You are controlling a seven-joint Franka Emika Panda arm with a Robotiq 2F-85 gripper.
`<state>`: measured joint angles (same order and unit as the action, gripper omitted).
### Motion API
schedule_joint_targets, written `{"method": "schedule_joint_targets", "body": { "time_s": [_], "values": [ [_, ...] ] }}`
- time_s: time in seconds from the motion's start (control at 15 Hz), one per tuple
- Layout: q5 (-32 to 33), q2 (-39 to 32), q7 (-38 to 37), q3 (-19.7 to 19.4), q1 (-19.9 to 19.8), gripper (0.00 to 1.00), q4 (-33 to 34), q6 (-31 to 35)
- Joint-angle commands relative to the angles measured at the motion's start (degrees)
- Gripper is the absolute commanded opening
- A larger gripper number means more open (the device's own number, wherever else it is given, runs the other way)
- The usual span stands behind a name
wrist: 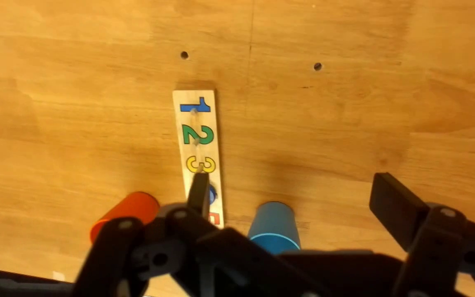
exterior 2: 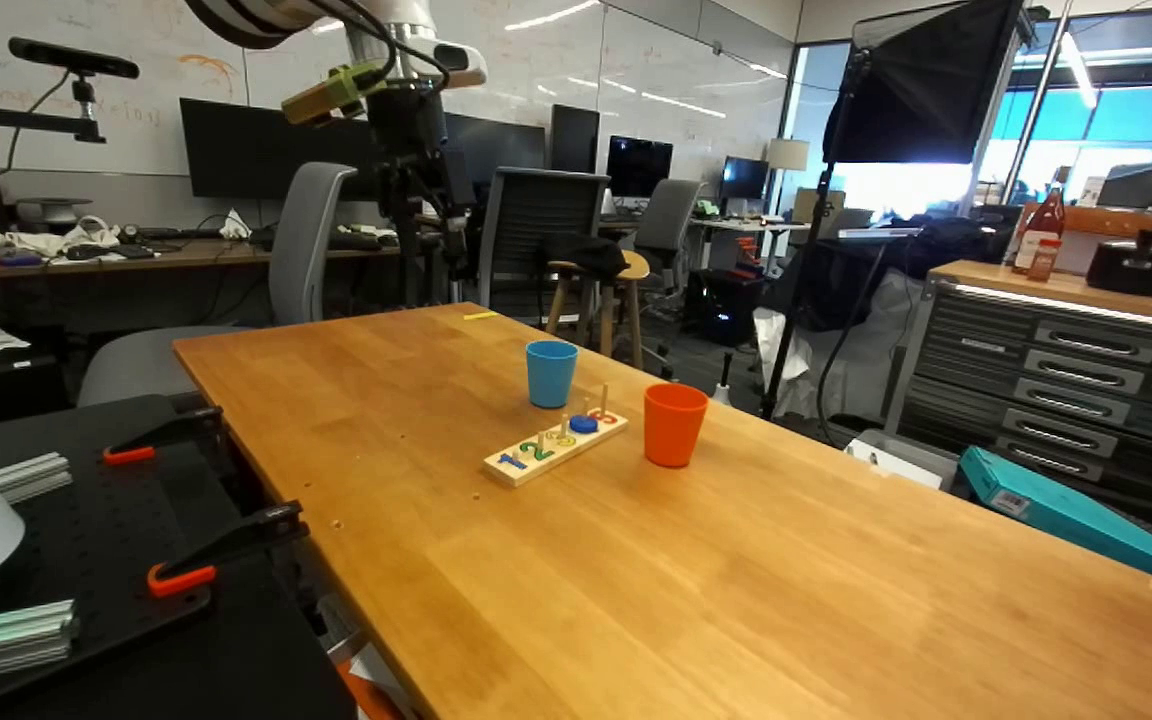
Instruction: Put the blue cup in the orange cup
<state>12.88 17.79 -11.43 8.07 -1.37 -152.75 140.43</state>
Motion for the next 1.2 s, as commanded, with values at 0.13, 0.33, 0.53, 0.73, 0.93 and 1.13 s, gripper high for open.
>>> {"method": "schedule_joint_targets", "body": {
  "time_s": [0.13,0.33,0.53,0.73,0.93,1.13],
  "values": [
    [6.41,-21.63,-9.50,1.42,0.48,1.00,16.81,2.84],
    [10.35,-31.60,-13.71,-1.17,3.35,1.00,25.92,2.67],
    [11.69,-41.47,-16.25,-4.66,7.84,1.00,35.10,2.79],
    [10.97,-51.05,-17.78,-8.46,12.55,1.00,44.62,3.47],
    [9.03,-58.65,-19.37,-11.61,15.96,1.00,52.43,4.29],
    [6.70,-62.67,-19.85,-13.23,17.38,1.00,56.99,3.31]
  ]
}}
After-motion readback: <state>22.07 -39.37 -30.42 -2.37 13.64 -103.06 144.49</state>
